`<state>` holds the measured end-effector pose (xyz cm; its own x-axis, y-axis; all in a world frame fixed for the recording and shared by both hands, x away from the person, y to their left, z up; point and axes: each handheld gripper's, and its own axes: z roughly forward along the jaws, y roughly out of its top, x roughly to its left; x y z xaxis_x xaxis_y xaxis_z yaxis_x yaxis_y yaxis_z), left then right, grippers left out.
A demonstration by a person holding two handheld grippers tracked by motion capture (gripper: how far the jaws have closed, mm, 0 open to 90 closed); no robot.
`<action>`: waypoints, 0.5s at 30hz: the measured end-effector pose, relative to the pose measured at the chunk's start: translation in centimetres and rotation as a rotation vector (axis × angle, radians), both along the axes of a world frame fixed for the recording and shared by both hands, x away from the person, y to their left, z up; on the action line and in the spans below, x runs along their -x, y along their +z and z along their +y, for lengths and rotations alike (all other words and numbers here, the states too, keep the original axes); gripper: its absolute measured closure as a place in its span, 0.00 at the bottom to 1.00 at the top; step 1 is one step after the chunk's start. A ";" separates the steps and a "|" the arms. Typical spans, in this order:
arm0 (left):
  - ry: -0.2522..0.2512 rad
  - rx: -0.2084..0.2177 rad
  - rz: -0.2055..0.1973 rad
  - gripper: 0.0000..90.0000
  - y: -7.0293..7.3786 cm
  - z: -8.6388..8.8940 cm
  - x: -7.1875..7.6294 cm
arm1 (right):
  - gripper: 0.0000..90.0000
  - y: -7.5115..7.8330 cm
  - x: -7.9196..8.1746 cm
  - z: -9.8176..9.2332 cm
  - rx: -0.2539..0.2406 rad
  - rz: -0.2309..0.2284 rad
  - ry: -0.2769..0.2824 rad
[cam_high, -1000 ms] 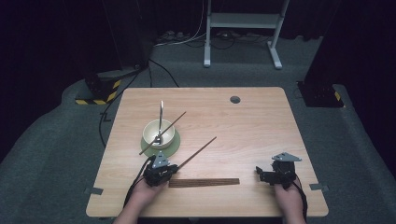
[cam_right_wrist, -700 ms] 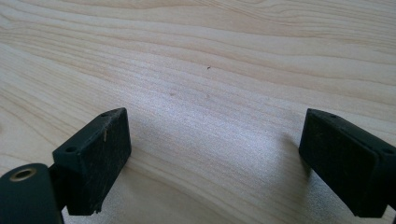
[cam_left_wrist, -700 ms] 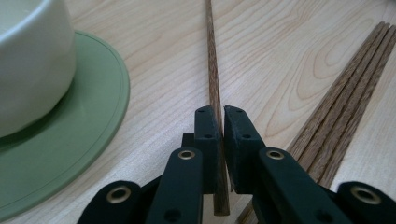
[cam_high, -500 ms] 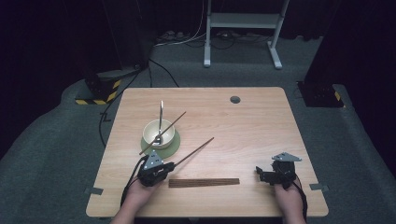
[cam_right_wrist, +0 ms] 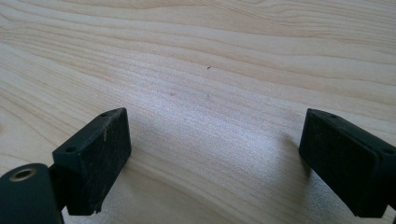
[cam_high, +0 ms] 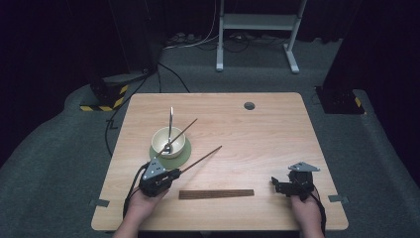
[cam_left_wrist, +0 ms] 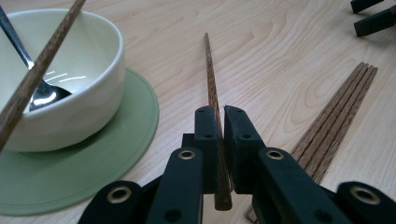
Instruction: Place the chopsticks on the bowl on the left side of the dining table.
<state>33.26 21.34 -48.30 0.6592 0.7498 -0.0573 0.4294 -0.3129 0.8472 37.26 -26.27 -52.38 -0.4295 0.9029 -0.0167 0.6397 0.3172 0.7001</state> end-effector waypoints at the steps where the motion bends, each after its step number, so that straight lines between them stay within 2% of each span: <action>1: -0.004 0.002 -0.008 0.93 0.1 0.0 0.0 | 0.10 0.0 0.0 0.0 0.000 0.000 0.000; 15: 0.015 0.026 -0.057 0.93 2.0 0.5 -0.1 | 0.10 0.0 0.0 0.0 0.001 -0.001 0.000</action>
